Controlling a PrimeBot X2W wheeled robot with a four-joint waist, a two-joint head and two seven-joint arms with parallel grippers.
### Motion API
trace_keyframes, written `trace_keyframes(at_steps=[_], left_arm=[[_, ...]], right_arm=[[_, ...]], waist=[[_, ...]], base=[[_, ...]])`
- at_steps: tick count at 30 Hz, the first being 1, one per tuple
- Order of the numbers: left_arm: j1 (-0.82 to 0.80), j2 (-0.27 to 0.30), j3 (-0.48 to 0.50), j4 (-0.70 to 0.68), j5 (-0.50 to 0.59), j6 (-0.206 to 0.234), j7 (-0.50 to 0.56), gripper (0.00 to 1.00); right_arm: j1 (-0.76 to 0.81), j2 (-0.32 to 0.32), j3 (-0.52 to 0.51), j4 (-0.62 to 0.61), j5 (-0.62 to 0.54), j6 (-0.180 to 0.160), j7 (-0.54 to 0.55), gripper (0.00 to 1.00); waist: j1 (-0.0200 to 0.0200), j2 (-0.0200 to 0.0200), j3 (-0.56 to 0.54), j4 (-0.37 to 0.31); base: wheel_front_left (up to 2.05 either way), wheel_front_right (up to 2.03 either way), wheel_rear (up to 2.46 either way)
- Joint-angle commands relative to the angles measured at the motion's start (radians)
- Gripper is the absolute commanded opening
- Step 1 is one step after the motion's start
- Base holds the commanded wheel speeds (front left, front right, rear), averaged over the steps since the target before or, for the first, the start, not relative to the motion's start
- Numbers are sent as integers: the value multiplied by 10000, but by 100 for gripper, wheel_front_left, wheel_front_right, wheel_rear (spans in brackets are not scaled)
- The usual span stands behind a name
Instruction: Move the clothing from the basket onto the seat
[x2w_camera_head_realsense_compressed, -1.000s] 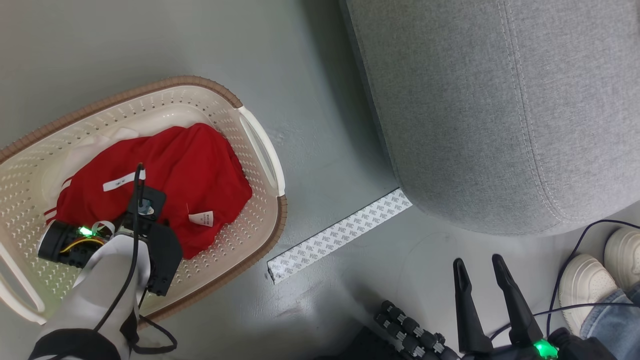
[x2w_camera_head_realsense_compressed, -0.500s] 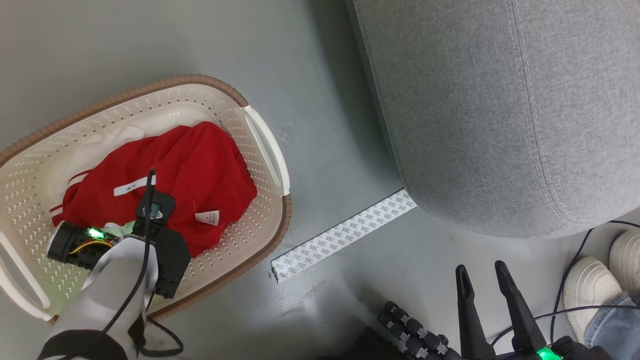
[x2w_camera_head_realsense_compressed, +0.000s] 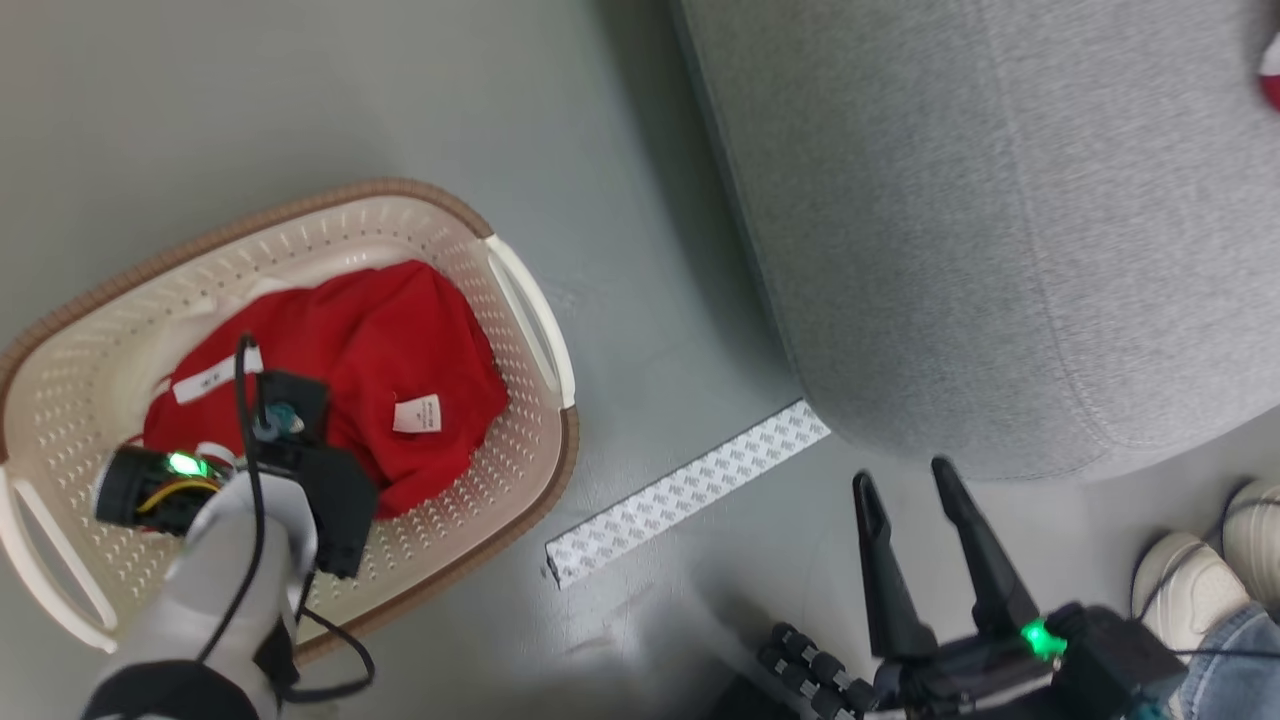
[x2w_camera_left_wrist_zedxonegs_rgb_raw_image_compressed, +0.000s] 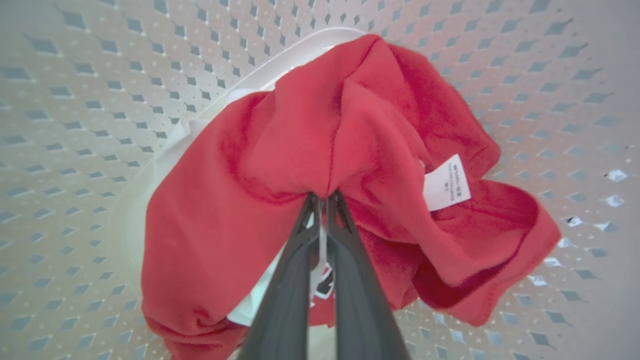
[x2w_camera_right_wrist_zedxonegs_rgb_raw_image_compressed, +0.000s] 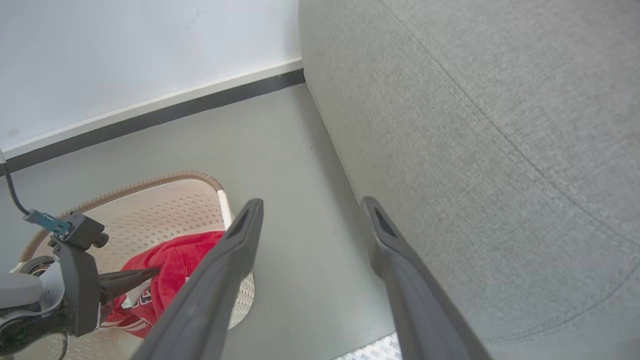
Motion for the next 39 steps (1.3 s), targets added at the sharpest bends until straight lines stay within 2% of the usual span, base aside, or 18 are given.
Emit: trace_keyframes(at_steps=[1, 8, 17, 31, 33, 39], left_arm=[[258, -133, 0, -6, -32, -67, -163, 0], [1003, -596, 205, -645, -777, -373, -772, 0], [2138, -686, -451, -2036, -1820, -646, -887, 0], [3331, -675, -2271, -3722, -4097, -100, -749, 0], [3455, -669, -2677, -3999, -4572, 84, -679, 0], [2688, -667, -3251, -4405, -5191, 172, -515, 0]], right_arm=[[-125, -6, -90, 127, -74, -8, -5, 100], [-722, -7, -414, 906, -627, -8, -5, 100], [-1067, -12, -492, 1567, -1071, -8, -5, 100], [-614, -12, -116, 2890, -1317, -8, 35, 100], [-430, -12, 56, 3035, -1273, -8, 234, 100], [-352, -3, 375, 3152, -1136, -8, 587, 100]], waist=[[0, 0, -531, 97], [0, 0, -2357, 1073], [0, 0, -4264, 1988], [0, 0, -7411, 3383], [0, 0, -8185, 3682], [0, 0, -8873, 4200]], base=[[0, 0, 0], [0, 0, 0], [0, 0, 0], [0, 0, 0], [0, 0, 0], [0, 0, 0]])
